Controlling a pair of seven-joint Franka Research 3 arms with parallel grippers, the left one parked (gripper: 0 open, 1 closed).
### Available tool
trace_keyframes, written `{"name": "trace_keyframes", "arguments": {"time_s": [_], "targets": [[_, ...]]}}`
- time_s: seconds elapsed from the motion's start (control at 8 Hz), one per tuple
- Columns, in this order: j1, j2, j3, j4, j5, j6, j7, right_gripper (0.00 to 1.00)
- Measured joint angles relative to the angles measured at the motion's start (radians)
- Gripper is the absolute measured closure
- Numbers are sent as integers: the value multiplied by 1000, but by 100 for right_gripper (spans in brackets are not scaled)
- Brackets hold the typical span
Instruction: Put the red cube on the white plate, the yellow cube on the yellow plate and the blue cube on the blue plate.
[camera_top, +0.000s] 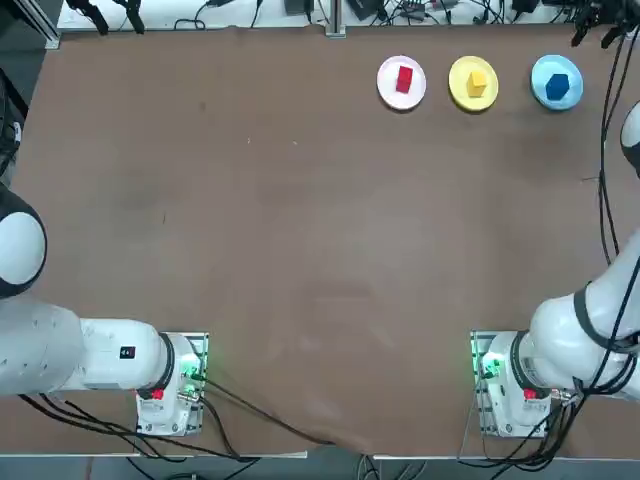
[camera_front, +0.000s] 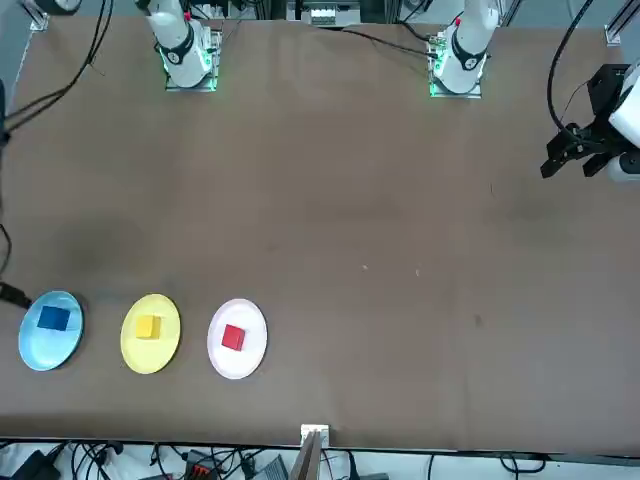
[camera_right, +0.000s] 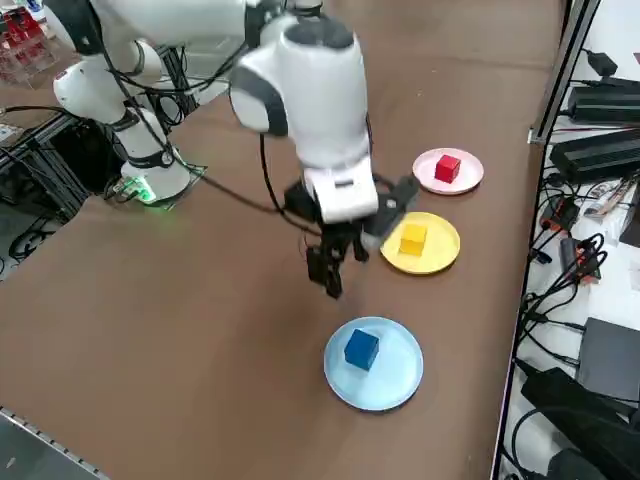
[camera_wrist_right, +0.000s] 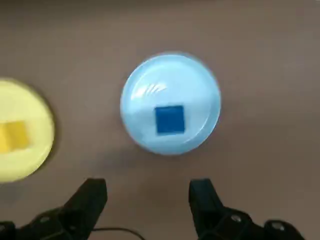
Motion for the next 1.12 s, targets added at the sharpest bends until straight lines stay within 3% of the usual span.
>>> {"name": "trace_keyframes", "arguments": {"time_s": [0.25,0.62,0.88,1.0,1.12], "targets": [[78,-101,6,-1,22,-253,39,0],[229,-247,9,-4,26,-449,241,0],[258,-350,40,-58,29,-505,303,0],[251,-414,54,-144,35,-470,305,0],[252,-492,60,-270,38,-349,305,0]]}}
